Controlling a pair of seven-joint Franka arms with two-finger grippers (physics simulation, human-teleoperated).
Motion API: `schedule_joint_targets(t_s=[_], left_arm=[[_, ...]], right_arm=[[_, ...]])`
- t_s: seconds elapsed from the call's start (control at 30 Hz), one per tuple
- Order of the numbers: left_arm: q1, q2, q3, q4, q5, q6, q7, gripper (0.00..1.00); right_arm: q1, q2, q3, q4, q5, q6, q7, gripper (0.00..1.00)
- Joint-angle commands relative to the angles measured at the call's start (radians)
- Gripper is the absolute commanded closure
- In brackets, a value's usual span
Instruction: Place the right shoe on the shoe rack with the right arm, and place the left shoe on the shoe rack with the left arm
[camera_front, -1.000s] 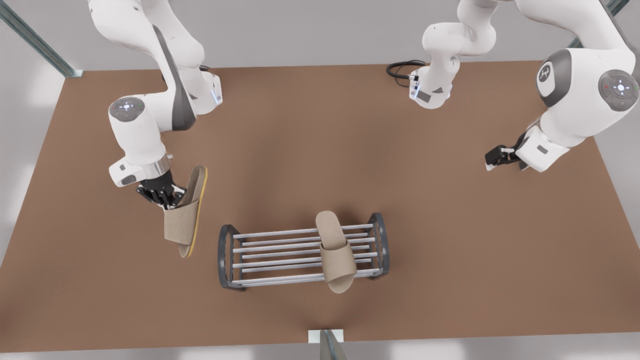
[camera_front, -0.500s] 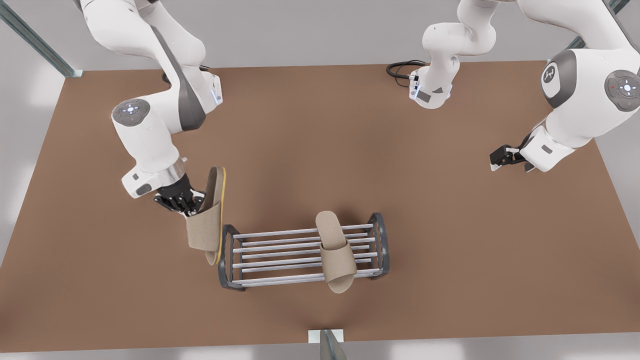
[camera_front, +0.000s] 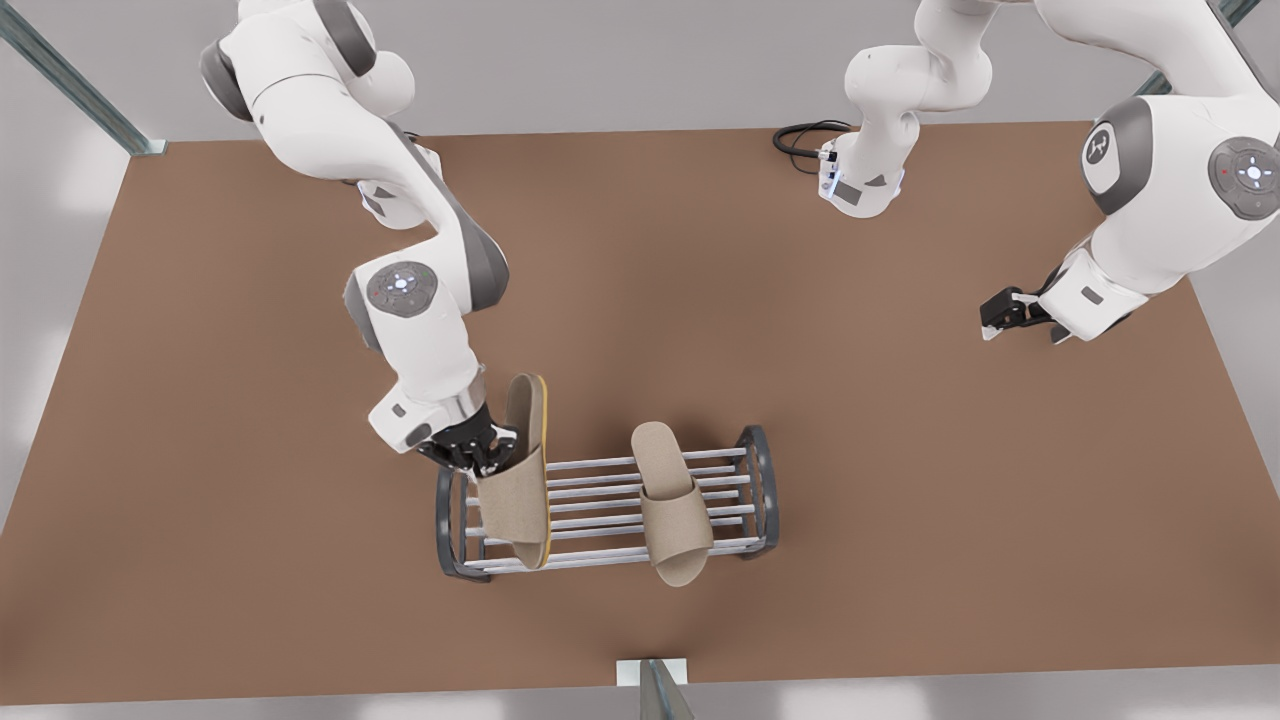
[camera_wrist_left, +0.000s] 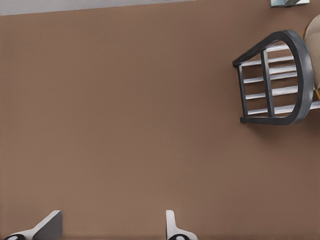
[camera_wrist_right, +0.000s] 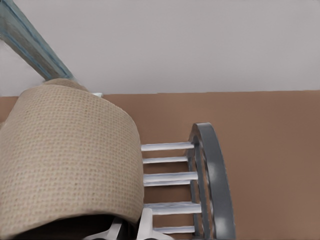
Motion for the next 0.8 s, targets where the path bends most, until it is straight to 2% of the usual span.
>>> schedule_joint_targets(t_s=[0.0, 0.2, 0.3, 0.5, 0.77], left_arm=[[0.0, -0.001, 0.0, 0.0, 0.001, 0.001, 0.022, 0.0], [0.0, -0.002, -0.001, -0.003, 0.001, 0.012, 0.022, 0.0], [0.0, -0.004, -0.001, -0.006, 0.001, 0.012, 0.022, 0.0], [0.002, -0.008, -0.004, -0.006, 0.026, 0.015, 0.022, 0.0], [0.003, -0.022, -0.004, -0.009, 0.026, 0.013, 0.026, 0.0]], right_arm=[[0.039, 0.014, -0.03, 0.013, -0.011, -0.011, 0.13, 0.79], [0.122, 0.083, -0.101, 0.019, -0.016, 0.08, 0.172, 0.79], [0.131, 0.1, -0.105, 0.005, -0.031, 0.141, 0.185, 0.79], [0.199, 0.1, -0.118, 0.003, -0.064, 0.147, 0.184, 0.79], [0.128, 0.13, -0.121, 0.005, -0.145, 0.229, 0.176, 0.79]])
